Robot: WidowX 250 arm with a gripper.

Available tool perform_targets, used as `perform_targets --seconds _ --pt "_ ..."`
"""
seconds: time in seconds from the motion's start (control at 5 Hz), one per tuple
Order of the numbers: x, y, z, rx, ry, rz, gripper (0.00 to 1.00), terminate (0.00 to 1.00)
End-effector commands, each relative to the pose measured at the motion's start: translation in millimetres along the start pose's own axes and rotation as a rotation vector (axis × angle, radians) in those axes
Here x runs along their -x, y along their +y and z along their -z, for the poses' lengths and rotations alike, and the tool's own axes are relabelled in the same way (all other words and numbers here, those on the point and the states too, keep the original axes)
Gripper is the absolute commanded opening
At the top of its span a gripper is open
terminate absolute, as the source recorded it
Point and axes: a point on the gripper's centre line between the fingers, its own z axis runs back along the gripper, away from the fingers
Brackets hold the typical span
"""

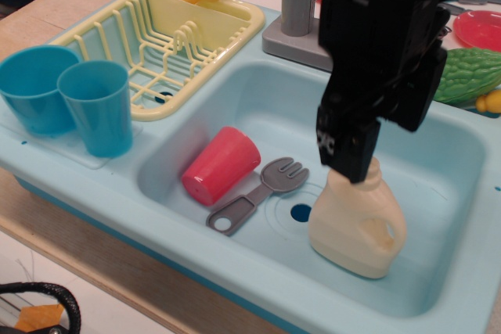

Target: Put detergent from sink into drying rack

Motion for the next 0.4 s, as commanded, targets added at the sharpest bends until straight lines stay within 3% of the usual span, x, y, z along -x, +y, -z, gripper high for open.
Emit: perform_targets --seconds 0.0,0.2 --pt "3.1 8.3 16.2 0.04 0.073 -0.061 1.0 0.0" --pt "11.2 16.1 30.0 0.069 0.101 -0.108 0.0 0.0"
